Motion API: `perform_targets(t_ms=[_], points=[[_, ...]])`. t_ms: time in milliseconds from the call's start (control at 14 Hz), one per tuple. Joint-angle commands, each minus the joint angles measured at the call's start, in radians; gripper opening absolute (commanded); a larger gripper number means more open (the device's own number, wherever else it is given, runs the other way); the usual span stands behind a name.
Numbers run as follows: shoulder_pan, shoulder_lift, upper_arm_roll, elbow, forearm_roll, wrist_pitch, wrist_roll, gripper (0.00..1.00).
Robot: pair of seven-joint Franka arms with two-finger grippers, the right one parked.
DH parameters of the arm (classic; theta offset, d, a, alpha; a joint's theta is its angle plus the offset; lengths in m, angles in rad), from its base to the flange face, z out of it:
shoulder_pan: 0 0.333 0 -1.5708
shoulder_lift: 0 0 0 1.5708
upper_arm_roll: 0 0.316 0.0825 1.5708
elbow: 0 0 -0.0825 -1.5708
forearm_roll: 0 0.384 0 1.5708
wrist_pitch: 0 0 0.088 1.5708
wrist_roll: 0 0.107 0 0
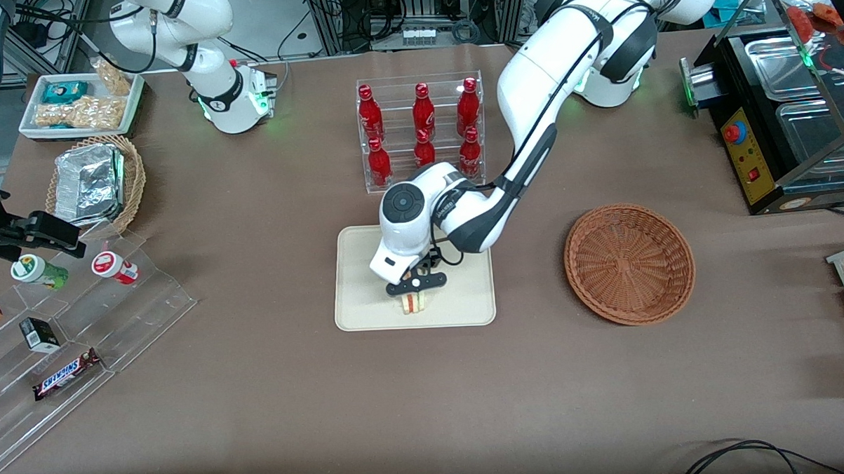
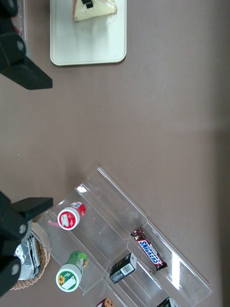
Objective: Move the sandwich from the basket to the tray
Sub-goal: 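Lower the sandwich onto the tray and open the left gripper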
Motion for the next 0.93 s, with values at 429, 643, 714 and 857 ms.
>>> perform_targets(t_ms=[429,643,714,857], points=[[0.144,-0.313,0.005,0.014,-0.116,-0.384,0.059,1.00],[0.270,-0.462,0.007,-0.040,-0.197,-0.553,0.207,1.00],[0.328,-0.520,0.007,-0.087,-0.207,-0.589,0.264,1.00],[0.437,-0.627,0.008,-0.178,-0.217,-0.659,0.364,1.00]])
